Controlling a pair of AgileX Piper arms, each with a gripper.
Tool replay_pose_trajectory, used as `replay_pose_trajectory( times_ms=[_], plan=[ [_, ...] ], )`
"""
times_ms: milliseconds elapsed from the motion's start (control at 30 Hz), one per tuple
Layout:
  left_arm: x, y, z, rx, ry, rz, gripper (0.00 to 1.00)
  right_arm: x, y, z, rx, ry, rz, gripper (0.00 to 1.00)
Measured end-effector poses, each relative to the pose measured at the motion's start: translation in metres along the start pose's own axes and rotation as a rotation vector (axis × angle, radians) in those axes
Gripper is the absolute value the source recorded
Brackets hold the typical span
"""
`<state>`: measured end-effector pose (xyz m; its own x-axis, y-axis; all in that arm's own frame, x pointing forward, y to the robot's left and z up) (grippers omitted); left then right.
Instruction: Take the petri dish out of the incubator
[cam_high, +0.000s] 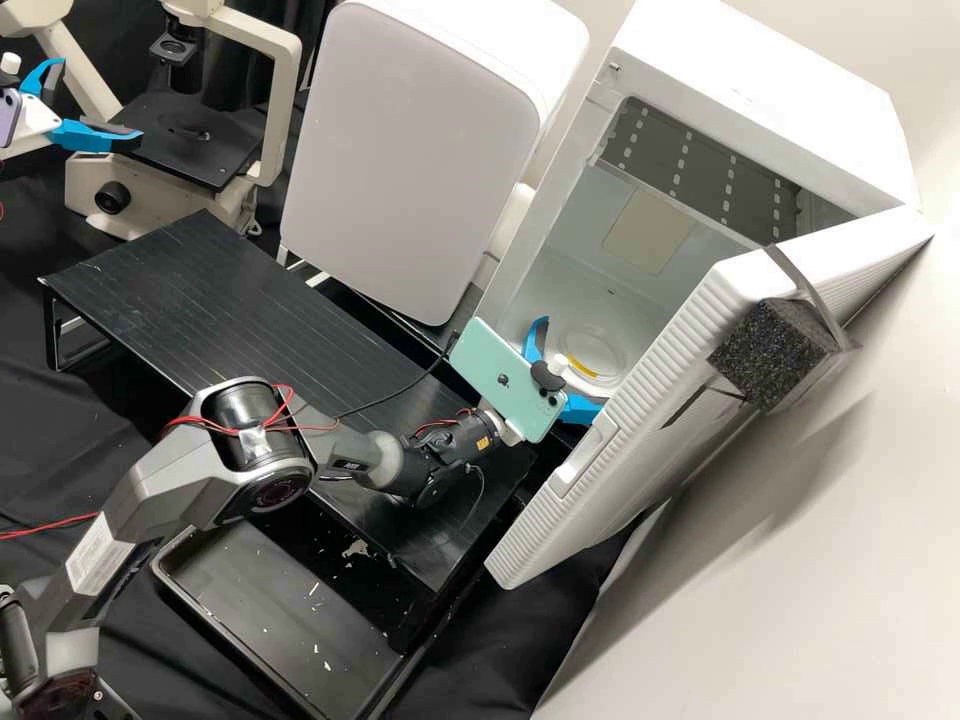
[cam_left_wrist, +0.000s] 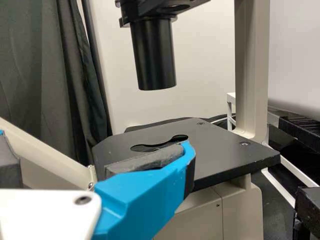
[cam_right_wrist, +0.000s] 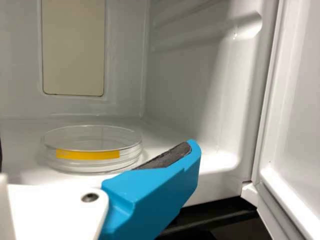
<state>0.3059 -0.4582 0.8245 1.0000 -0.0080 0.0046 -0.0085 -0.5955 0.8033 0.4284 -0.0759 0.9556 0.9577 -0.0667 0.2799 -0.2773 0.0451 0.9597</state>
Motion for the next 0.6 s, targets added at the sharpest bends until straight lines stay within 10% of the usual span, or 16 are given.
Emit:
replay_pose_trajectory(
  times_ms=[600],
  plan=[
    [0.0,0.0,0.0,0.0,0.0,0.0,1.0,0.013,0.013,0.002,0.016,0.029,-0.094,1.0]
  ],
)
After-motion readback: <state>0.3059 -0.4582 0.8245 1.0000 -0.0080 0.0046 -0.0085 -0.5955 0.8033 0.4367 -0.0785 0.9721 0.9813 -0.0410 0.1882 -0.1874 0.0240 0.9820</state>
